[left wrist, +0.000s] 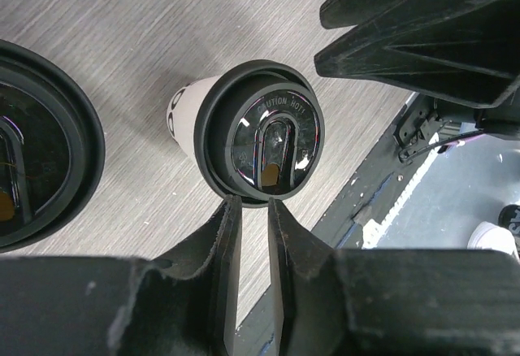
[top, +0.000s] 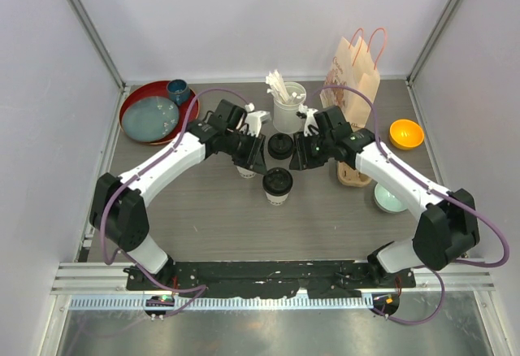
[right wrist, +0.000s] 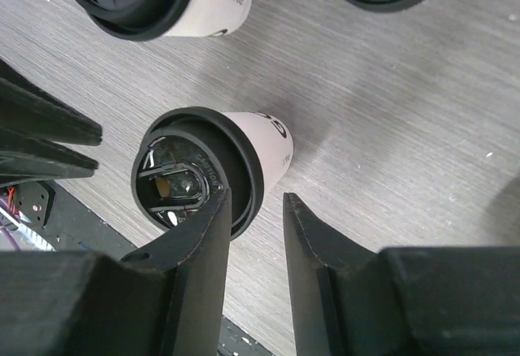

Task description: Pack the takeout coffee

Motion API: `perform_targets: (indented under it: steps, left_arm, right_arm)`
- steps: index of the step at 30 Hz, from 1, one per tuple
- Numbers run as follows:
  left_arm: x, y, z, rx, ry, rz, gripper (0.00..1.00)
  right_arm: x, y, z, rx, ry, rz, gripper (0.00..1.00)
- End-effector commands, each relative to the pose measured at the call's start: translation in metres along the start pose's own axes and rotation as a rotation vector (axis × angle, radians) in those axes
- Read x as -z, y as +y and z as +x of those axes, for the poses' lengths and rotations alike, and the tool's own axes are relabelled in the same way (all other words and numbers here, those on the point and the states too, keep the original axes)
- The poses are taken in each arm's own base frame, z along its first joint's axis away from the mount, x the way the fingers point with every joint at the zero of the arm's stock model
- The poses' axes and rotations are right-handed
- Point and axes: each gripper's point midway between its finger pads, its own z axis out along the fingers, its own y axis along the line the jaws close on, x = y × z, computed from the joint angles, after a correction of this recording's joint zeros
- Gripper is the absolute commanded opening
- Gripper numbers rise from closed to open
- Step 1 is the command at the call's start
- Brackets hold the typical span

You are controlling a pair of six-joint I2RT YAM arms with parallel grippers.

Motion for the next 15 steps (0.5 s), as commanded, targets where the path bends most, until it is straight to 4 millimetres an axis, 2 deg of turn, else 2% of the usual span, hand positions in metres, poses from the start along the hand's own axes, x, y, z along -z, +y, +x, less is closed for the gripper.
perform_targets:
  steps: [1,4,6,8,12,15]
  left_arm:
    - [0.004,0.002,-0.013,-0.051,-0.028,-0.021,0.24]
    - [0.002,0.005,-0.021,-0.057,-0.029,-0.031,0.25]
    - [0.004,0.002,-0.024,-0.047,-0.033,-0.032,0.25]
    - [0.005,0.0,-0.023,-0.038,-0.039,-0.029,0.24]
    - [0.014,-0.005,-0.01,-0.039,-0.052,-0.026,0.26]
    - [0.009,-0.005,0.003,-0.039,-0.022,-0.024,0.28]
  right_arm:
    - [0.014,0.005,-0.021,0.091,-0.043,-0.004,0.39]
    - [0.021,0.01,-0.031,0.146,-0.084,-0.024,0.41]
    - [0.023,0.025,-0.04,0.212,-0.114,-0.105,0.45]
    - [0.018,0.035,-0.046,0.253,-0.115,-0.169,0.46]
    - [-0.001,0.035,-0.044,0.275,-0.073,-0.206,0.48]
    - [-0.012,0.037,-0.04,0.264,-0.056,-0.246,0.48]
